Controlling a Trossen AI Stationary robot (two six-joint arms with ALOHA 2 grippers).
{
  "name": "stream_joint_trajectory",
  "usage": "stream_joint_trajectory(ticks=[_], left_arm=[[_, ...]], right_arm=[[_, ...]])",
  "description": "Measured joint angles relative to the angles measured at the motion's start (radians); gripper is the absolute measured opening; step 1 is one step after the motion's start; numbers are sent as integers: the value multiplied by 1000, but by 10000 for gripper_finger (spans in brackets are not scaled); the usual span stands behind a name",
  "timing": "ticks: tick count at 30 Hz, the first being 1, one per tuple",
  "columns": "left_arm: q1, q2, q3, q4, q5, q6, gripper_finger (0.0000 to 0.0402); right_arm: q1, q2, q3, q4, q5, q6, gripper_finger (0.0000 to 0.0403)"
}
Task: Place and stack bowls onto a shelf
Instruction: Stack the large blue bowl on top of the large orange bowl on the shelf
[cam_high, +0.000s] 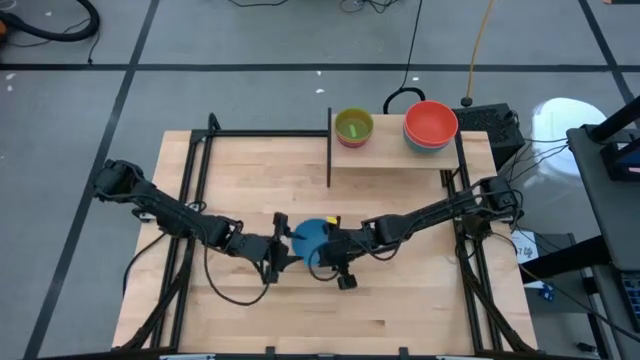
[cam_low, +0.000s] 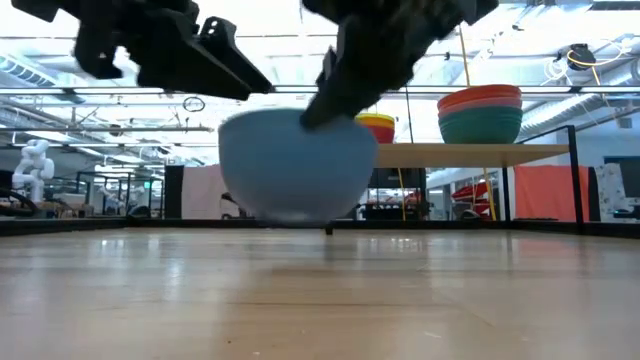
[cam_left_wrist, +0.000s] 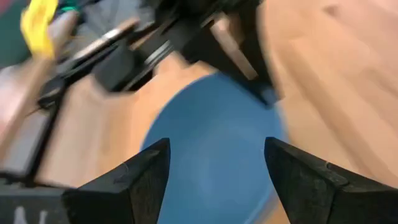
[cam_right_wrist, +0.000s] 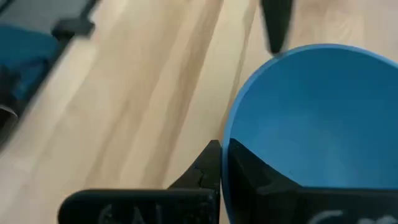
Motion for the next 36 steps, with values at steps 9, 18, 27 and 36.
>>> stream_joint_trajectory(ticks=[9,18,27,36], left_arm=[[4,0,-2,76,-111,-185,246],[-18,0,-3,163,-168,-404,215],[-23,0,-4,67,-155,-502,175],[-22,0,-4,2,-86,-522,146]], right_arm=[[14,-154,1,-165,120,124,0],[72,-337,1,-372,253,298,0],[136,-471,1,-536,316,480,1],[135,-520,131,-836,519,549,2]])
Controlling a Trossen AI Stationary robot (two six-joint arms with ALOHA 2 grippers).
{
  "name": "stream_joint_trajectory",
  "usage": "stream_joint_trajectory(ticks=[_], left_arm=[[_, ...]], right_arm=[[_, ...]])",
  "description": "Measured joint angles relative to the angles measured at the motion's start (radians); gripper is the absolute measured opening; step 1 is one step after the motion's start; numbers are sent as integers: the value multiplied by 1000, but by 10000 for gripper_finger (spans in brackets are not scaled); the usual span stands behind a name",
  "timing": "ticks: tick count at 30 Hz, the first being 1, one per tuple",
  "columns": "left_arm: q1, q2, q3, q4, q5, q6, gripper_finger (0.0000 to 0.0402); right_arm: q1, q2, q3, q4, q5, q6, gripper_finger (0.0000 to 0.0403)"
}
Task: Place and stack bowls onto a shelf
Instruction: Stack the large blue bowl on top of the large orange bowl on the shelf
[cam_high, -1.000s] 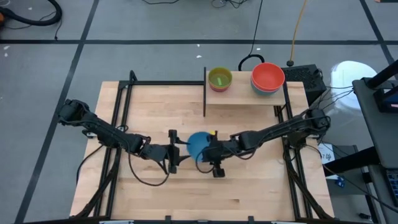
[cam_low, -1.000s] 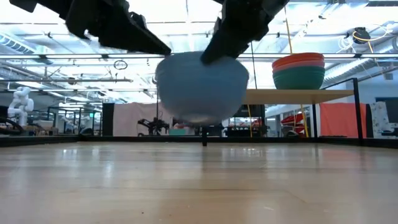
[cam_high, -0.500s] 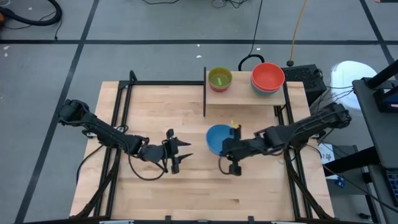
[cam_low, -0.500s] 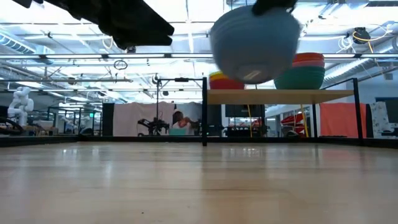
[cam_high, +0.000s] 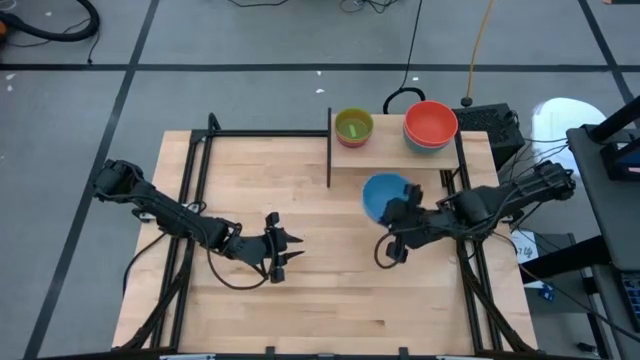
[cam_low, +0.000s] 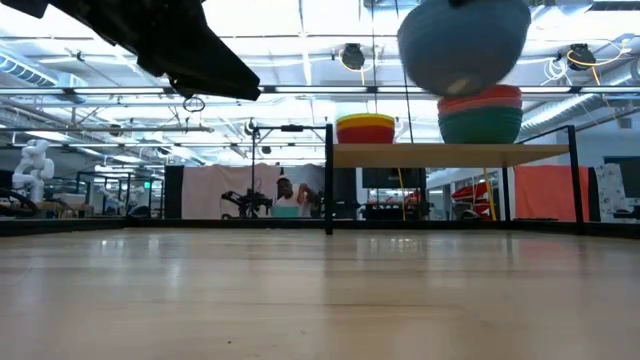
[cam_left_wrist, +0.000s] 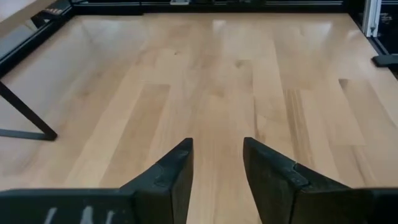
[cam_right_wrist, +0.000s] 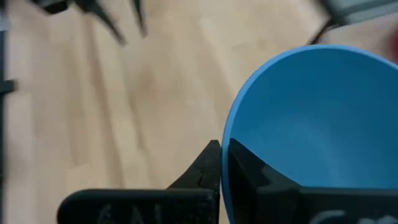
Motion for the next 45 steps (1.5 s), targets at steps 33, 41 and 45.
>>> stream_joint_trajectory(ticks=[33,41,45], left_arm=[[3,1,0,15,1,6,106],[3,1,0,14,1,-3,106],[3,1,0,14,1,-5,106]], right_arm=[[-647,-14,374,-393,135,-320,4],[-783,-14,360,-351,121,-375,4],[-818,-14,320,-302,63,-392,4]])
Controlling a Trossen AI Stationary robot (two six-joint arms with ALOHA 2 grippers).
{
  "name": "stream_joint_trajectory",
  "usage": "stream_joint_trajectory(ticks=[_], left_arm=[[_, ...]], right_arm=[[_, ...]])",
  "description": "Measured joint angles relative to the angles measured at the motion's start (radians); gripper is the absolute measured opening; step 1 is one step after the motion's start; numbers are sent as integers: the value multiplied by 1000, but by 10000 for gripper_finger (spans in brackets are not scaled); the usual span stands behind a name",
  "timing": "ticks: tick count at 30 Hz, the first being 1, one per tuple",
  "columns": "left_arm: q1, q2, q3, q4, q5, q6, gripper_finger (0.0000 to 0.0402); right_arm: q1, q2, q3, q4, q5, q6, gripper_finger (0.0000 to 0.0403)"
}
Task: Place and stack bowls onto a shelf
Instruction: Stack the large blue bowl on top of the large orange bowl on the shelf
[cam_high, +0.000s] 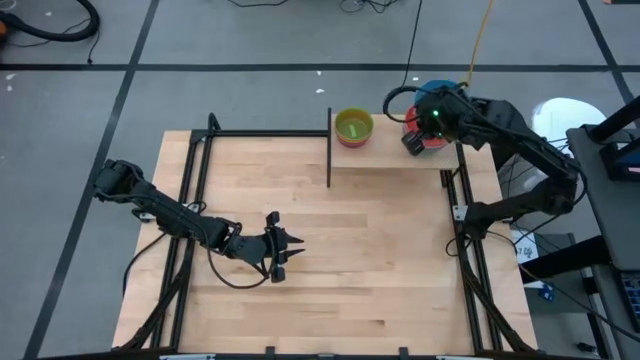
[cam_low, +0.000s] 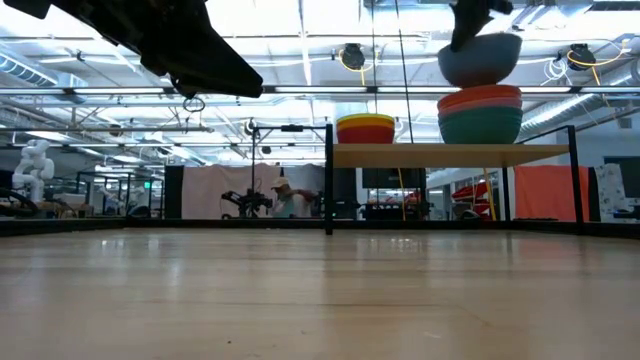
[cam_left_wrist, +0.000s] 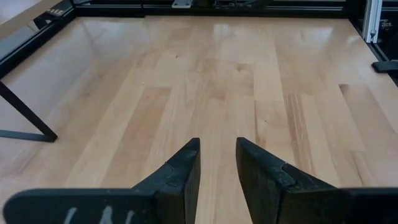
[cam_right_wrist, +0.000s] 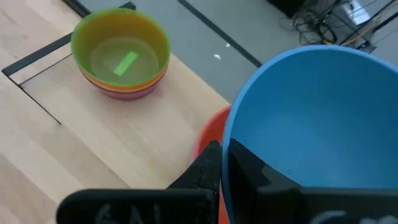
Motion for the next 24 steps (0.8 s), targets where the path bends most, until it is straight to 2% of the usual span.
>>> stream_joint_trajectory(ticks=[11,16,20,24], left_arm=[[0,0,0,0,0,-18,106],[0,0,0,0,0,-18,106],[0,0,0,0,0,-19,106],[0,0,0,0,0,-19,106]], right_arm=[[-58,1,-162,120,-49,-15,4],[-78,0,-181,130,-53,-18,4],[-103,0,-192,131,-118,-17,4],[-113,0,-210,148,-127,-18,4]])
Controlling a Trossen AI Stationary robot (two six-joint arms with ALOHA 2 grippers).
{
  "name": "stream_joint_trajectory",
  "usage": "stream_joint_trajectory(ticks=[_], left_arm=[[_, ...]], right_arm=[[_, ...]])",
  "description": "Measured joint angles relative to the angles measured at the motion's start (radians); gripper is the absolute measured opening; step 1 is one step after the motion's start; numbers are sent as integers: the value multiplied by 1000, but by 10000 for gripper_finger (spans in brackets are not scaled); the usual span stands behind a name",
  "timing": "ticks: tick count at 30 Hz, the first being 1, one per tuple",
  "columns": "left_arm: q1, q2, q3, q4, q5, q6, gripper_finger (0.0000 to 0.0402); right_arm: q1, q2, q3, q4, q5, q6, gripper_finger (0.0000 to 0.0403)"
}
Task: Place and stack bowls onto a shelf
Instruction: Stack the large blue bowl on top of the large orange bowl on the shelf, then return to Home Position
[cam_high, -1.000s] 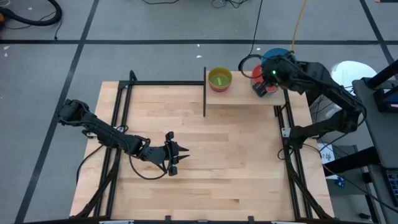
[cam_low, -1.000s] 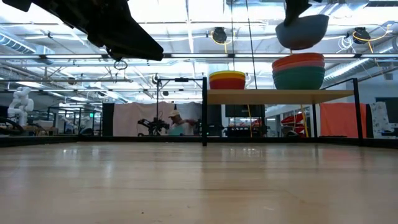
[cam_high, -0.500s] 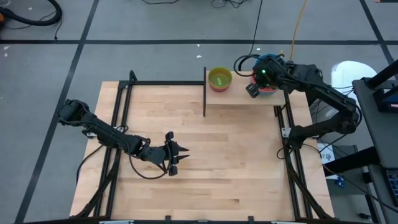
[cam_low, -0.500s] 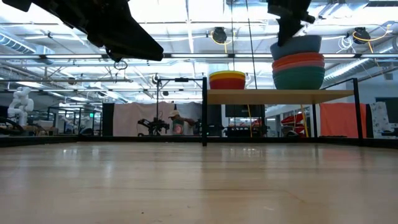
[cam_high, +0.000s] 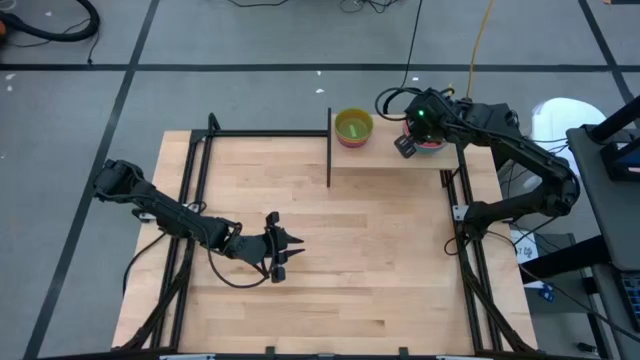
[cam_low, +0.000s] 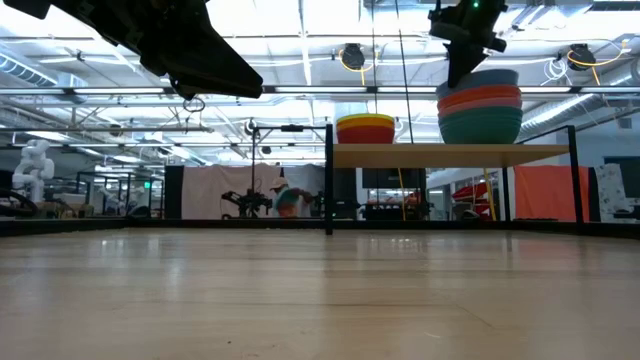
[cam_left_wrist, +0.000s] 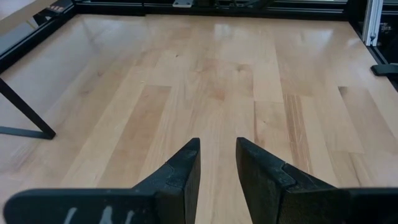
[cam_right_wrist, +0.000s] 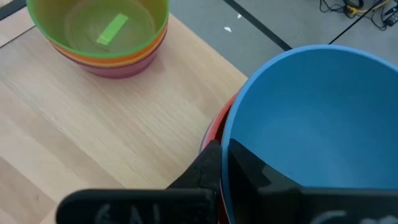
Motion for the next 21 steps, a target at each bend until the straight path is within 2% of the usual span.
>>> stream_joint_trajectory(ticks=[4,21], left_arm=[[0,0,0,0,0,0,106],[0,0,0,0,0,5,106]], right_arm=[[-3,0,-9,5,3,7,13],[-26,-25,-10,51,4,-2,94]])
